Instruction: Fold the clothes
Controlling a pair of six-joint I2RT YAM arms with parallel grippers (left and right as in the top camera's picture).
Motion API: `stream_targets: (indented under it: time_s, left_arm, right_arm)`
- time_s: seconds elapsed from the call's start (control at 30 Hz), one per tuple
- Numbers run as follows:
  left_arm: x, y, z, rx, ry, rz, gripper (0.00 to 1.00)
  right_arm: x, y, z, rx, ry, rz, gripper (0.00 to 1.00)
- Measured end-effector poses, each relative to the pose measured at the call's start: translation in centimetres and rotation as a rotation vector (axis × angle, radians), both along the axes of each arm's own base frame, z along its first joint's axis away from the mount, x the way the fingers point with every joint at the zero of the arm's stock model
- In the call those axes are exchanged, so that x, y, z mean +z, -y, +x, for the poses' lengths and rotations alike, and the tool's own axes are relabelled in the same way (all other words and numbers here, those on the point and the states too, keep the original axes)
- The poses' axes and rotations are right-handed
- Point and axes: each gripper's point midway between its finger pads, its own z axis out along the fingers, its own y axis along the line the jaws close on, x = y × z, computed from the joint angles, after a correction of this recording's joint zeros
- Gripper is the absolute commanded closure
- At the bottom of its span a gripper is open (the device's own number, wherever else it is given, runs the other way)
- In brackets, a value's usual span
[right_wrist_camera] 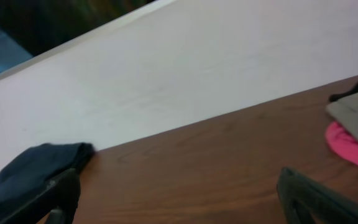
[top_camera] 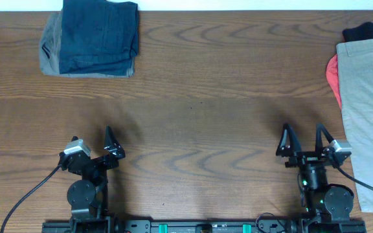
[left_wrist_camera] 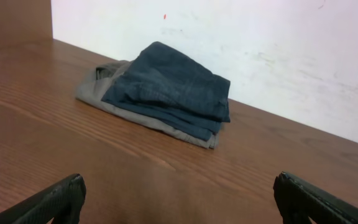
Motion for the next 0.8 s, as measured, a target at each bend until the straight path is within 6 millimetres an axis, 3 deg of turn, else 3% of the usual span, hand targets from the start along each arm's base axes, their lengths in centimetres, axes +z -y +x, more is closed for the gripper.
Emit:
stream_targets:
  time_s: [0.37, 0.5, 0.8]
  left_arm:
    - [0.0, 0.0, 0.0, 0.000, 0.000, 0.000, 0.02]
    - [0.0, 0.0, 0.0, 0.000, 0.000, 0.000, 0.02]
    - [0.0, 0.0, 0.0, 0.000, 0.000, 0.000, 0.02]
  right_arm:
    - [-2.0, 2.3, 0.3, -0.132, -0.048, 0.007, 0.01]
    - [-4.6, 2.5, 0.2, -0.148, -0.152, -0.008, 0.01]
    - [-4.7, 1.8, 0.2, -0.108, -0.157, -0.095, 0.01]
